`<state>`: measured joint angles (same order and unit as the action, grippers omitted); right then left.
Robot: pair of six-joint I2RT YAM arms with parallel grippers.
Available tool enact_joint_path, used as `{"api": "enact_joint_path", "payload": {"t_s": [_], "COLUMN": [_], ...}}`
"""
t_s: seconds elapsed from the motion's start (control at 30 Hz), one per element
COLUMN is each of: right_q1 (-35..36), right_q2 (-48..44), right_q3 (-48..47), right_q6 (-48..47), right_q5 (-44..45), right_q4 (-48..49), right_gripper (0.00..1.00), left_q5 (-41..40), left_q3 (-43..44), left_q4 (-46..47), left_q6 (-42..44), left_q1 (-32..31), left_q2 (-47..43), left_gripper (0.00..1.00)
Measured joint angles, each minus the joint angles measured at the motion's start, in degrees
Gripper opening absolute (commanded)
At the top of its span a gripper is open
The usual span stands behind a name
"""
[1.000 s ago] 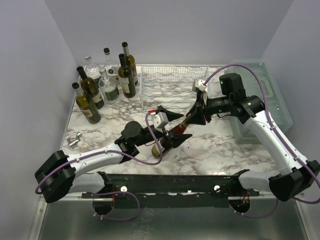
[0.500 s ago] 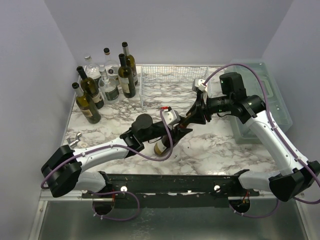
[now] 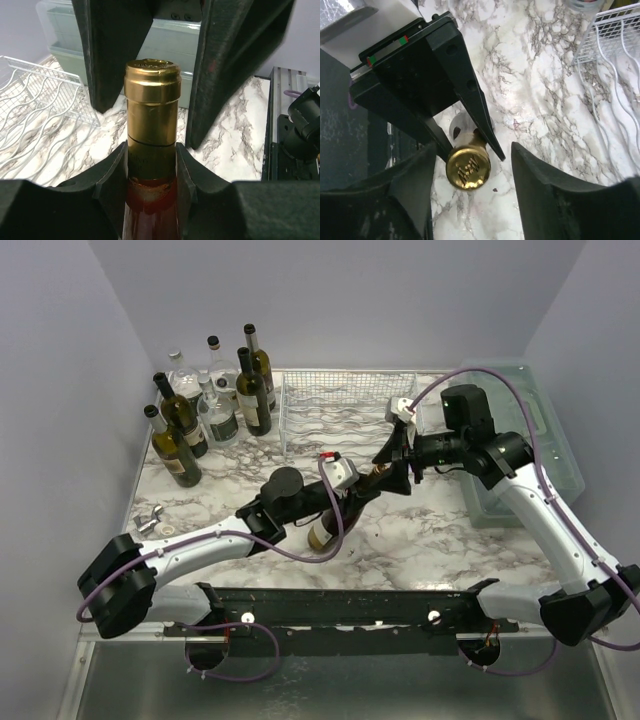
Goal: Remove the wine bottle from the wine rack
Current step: Pick up the wine bottle from the wine rack, then place the wine bottle at the center of the board.
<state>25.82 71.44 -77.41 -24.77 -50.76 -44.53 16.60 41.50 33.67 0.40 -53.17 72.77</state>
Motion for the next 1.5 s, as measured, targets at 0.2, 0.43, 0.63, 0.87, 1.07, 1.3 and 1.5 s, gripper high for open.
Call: {"api": "enact_joint_path", "payload": {"t_s": [0.2,0.43,0.63,0.87,1.07,1.3,1.5], "right_q1": [-0.2,-5.4,-9.6,-10.2,-10.2,-10.4,-10.6], "right_q2": [-2.6,-5.6,-12.3,-16.1,-16.3,-20.9,-21.5], "right_q3": [0.1,-0.5,6.2,21.0,30.4,35.6,37.3], "right_q6": [1.4,3.4,5.4,7.1,7.4,7.9,7.8], "right_q5": [-1.9,-8.2,-9.3,-6.8,-6.7,-7.5,-7.0], "right_q4": [1.4,1.5,7.0,14.3,19.5,24.2,26.1], "right_gripper": [0.93,0.96,0.99,0.99,0.99,0.99,0.99], "left_q5": [-2.1,-4.3,-7.4,-11.1,-14.4,-19.0,-21.9], "left_q3": [-2.4,-4.7,-7.4,-9.2,-10.2,-10.5,-10.5], "left_q4": [-1.7,-3.0,-3.7,-7.0,-10.1,-13.7,-16.3], "left_q6": [0.1,0.0,0.0,-1.6,-2.1,-1.1,1.0], "left_q1": [-0.1,-0.1,-0.1,2.0,4.9,9.0,13.1], "left_q2": [-4.5,-8.7,-13.2,-18.3,-22.0,-25.2,-27.0], "left_gripper": [0.00,0.00,0.00,0.00,0.00,0.00,0.00]}}
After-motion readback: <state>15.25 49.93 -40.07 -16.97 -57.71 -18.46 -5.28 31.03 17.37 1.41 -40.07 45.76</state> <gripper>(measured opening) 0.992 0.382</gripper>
